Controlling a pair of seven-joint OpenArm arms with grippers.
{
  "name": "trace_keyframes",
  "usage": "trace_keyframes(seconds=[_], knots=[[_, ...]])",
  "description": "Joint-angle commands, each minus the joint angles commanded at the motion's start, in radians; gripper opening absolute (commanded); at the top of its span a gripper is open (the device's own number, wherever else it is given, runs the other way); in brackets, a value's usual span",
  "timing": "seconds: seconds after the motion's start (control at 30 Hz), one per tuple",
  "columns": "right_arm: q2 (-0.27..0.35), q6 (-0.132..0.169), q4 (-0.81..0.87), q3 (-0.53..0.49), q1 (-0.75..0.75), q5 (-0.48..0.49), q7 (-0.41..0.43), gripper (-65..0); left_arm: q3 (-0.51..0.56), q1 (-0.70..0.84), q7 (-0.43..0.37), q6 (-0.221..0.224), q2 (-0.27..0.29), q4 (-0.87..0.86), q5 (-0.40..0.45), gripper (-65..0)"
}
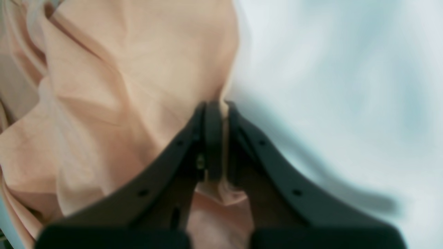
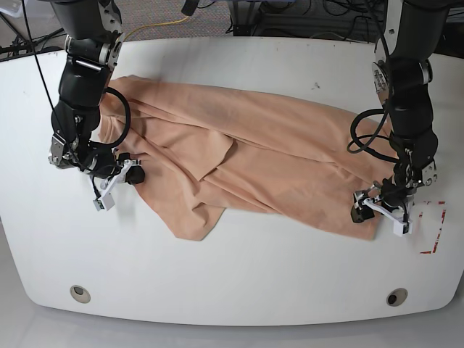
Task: Fold the T-shirt properly
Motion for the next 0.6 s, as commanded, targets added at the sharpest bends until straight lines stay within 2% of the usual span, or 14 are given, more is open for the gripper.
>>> trace_keyframes(seconds=[0.1, 0.33, 0.4, 0.47, 0.6], knots=[[0.002, 0.0, 0.0, 0.0, -0.002, -0.003, 0.0, -65.0, 0.0, 0.002, -0.002, 0.0, 0.0, 0.0, 0.0, -41.7], [0.003, 0.0, 0.0, -0.002, -0.002, 0.003, 0.0, -65.0, 0.0, 0.006, 0.006, -0.002, 0.0, 0.044, 0.0, -59.3], [0.005, 0.0, 0.018, -0.002, -0.002, 0.002, -0.003, -65.0, 0.0, 0.031, 0.034, -0.002, 0.0, 0.114, 0.003, -61.0], [0.005, 0.0, 0.066, -0.002, -0.018, -0.003, -0.018, -65.0, -0.003, 0.072, 0.109, -0.002, -0.002, 0.195, 0.002, -60.8], [0.003, 0.0, 0.172, -0.003, -0.075, -0.002, -0.064, -65.0, -0.006, 0.183, 0.199, -0.002, -0.005, 0.373, 0.0, -61.0]])
